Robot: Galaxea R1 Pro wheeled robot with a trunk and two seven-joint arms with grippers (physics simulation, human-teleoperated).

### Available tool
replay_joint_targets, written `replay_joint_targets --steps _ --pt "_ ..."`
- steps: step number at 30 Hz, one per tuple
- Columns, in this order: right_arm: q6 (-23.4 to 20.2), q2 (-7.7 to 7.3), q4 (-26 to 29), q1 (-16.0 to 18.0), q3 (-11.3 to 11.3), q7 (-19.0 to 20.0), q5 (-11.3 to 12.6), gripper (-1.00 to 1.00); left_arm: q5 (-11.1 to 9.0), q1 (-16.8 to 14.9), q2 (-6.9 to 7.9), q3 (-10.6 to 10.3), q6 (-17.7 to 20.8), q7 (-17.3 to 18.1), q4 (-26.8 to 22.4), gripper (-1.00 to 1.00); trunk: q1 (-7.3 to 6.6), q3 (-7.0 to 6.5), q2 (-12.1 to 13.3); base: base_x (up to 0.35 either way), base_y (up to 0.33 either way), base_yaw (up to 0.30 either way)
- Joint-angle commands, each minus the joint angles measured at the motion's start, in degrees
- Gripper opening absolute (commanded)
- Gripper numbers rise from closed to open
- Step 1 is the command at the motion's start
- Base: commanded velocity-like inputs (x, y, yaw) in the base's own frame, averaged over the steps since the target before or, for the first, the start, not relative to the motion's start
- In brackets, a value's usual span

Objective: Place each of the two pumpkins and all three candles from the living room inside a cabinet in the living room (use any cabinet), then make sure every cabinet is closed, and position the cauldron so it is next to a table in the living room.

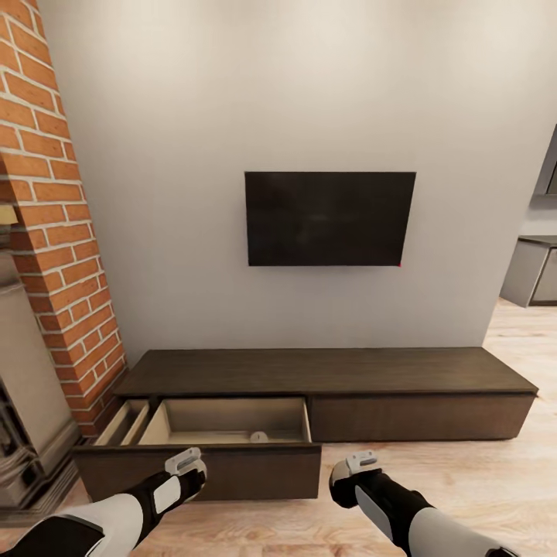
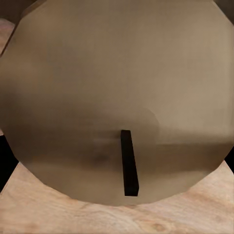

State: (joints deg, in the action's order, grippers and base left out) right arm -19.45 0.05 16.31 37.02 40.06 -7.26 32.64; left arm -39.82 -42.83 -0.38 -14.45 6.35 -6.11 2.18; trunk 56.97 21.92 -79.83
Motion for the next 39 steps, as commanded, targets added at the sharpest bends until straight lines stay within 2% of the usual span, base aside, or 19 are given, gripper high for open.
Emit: replay_joint_targets --steps 1,22,39 --pt "-0.24 -0.03 0.1 0.08 0.46 -0.46 0.5 -1.0 -0.43 -0.06 -0.05 -0.57 0.15 -0.13 0.02 -1.0 0.0 0.06 -0.04 0.0 0.339 0.005" --pt "-0.24 0.03 0.05 0.06 0.46 -0.48 0.5 -1.0 -0.43 -0.06 -0.15 -0.56 0.15 -0.1 0.02 -1.0 0.0 0.06 -0.04 0.016 0.34 0.0" --pt "-0.24 0.03 0.04 0.07 0.46 -0.55 0.59 -1.0 -0.43 -0.06 -0.15 -0.52 0.09 -0.04 0.02 -1.0 0.0 0.06 -0.04 0.219 0.274 0.0"
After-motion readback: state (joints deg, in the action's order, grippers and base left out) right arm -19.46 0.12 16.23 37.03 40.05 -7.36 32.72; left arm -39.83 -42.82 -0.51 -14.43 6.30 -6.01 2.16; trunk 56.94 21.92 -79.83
